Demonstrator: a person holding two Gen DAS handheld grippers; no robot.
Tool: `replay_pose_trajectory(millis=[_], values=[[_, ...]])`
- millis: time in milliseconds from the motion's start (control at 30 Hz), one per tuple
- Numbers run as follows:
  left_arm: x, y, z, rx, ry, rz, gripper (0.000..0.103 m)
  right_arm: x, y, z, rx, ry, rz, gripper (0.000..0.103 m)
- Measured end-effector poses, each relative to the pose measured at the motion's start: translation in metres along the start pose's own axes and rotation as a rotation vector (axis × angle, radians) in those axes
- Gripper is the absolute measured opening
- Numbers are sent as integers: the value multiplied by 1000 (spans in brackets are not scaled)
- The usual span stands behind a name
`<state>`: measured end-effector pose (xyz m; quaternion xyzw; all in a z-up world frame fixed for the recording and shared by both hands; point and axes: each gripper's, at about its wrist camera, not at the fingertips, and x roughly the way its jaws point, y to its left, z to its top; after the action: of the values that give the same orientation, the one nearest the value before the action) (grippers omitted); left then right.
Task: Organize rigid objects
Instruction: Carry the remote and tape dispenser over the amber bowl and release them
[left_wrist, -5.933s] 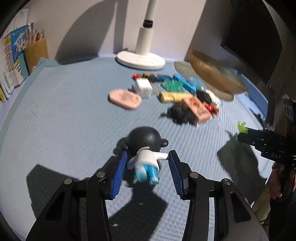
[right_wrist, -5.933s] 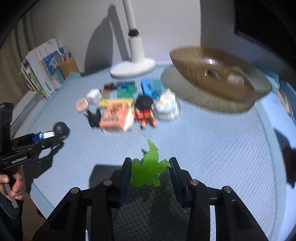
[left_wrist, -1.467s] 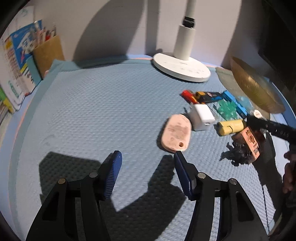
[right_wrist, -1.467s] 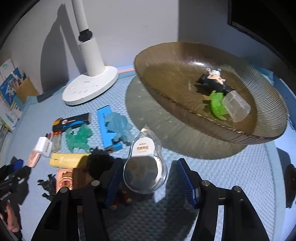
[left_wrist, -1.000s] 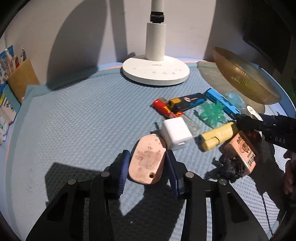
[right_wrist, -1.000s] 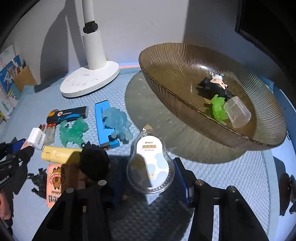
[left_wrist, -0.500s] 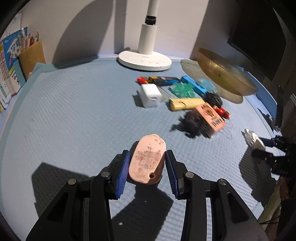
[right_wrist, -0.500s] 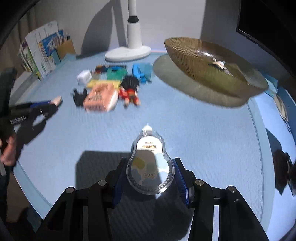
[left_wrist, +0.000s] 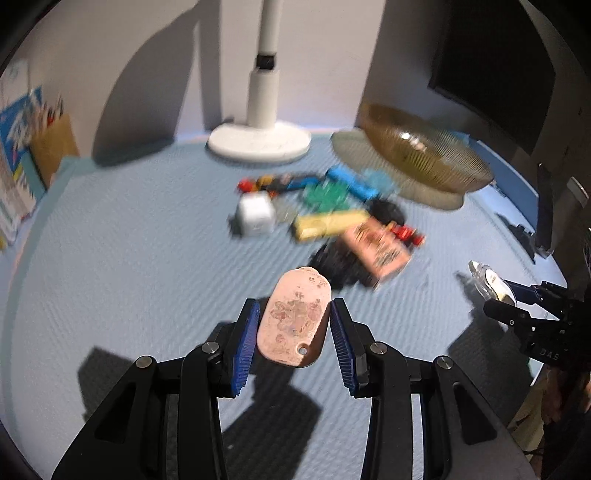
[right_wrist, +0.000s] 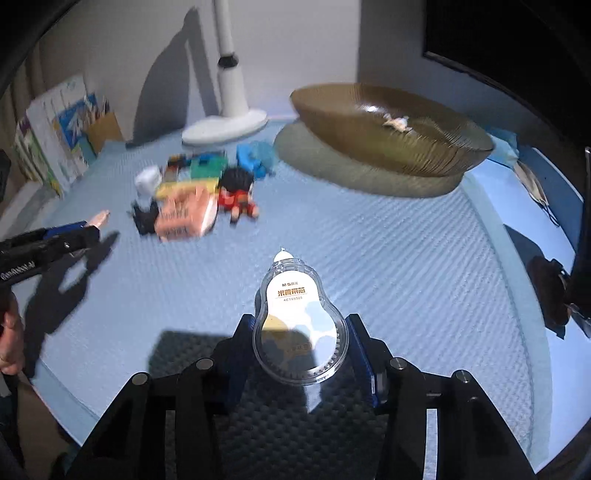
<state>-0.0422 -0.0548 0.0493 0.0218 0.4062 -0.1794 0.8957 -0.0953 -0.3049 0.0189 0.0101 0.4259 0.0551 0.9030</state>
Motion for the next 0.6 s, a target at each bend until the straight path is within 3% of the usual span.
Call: replay_pose_trajectory(millis=[167,300,400,467,600], values=[[-8,-36,46,96,-84,-31,36,-44,-35,42,58,-130,-52,48],[1,-81,105,194,-154,-68,36,-54,-74,88,115,-164,-150,48],[26,-108,143,211,-139,-101,36,-39,-102,124,161,-120,-238,48],[54,-125,164,218,-102,-127,36,-24,-115,144,187,-81,-246,48],[105,-149,178,234,0,-147,36,15,-127,168,145,18,-329,48]])
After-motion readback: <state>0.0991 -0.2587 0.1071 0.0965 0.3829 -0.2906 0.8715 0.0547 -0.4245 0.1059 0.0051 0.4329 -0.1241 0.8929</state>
